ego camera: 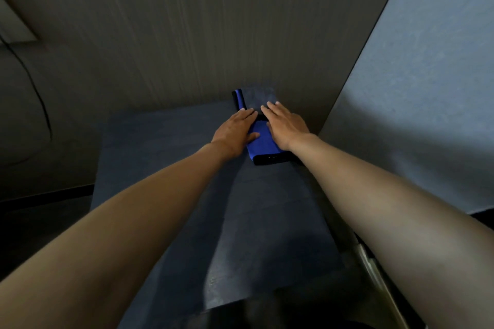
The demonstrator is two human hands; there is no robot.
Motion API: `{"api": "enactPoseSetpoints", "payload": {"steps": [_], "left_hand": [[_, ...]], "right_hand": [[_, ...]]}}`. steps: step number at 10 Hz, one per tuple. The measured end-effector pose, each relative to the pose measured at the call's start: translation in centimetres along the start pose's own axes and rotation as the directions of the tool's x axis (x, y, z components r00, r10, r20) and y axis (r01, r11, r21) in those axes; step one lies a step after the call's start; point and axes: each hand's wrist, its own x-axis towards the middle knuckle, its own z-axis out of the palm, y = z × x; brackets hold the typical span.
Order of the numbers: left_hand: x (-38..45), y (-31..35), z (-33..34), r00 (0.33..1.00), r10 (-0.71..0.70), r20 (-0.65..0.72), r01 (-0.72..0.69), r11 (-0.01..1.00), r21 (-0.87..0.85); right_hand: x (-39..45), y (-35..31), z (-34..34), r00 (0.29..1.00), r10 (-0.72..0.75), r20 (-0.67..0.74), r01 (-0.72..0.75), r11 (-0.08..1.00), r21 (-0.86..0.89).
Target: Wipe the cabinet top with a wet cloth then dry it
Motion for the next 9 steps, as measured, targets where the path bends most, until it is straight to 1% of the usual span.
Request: {"api": "enactPoseSetpoints", "payload": {"steps": [2, 3, 5, 6, 7, 8, 9], "left_hand": [[-0.1, -0.2, -0.2, 1.0, -0.026, 0.013, 0.026, 0.999, -0.033], [-0.4, -0.4, -0.1, 0.998, -0.037, 0.052, 0.039, 0.999, -0.036], [-0.5, 0.4, 0.3, 0.998, -0.054, 0.015, 0.055, 0.998, -0.028], [-0.1, 0.1, 0.2, 0.998, -0.058, 0.034, 0.059, 0.998, -0.031], [-0.3, 0.2, -0.1, 0.997, -0.054, 0.053, 0.055, 0.998, -0.018], [-0.7, 0.2, -0.8, 0.999, -0.051, 0.013, 0.051, 0.998, -0.045], [-1.1, 0.6, -2.5, 0.999, -0.023, -0.027, 0.023, 1.0, -0.017]], "right_hand": [[-0.2, 0.1, -0.5, 1.0, -0.001, 0.003, 0.001, 1.0, 0.01], [-0.7, 0.2, -0.6, 0.999, -0.004, 0.032, 0.004, 1.0, 0.008], [-1.1, -0.2, 0.0, 0.999, 0.008, 0.052, -0.01, 0.999, 0.036], [-1.0, -0.1, 0.0, 0.998, 0.008, 0.062, -0.01, 0.999, 0.038], [-1.3, -0.1, -0.6, 0.997, -0.007, 0.077, 0.007, 1.0, 0.011], [-1.7, -0.5, -2.0, 0.999, -0.047, 0.027, 0.047, 0.999, 0.006], [-2.1, -1.4, -3.7, 0.989, -0.145, -0.027, 0.144, 0.989, -0.009]]}}
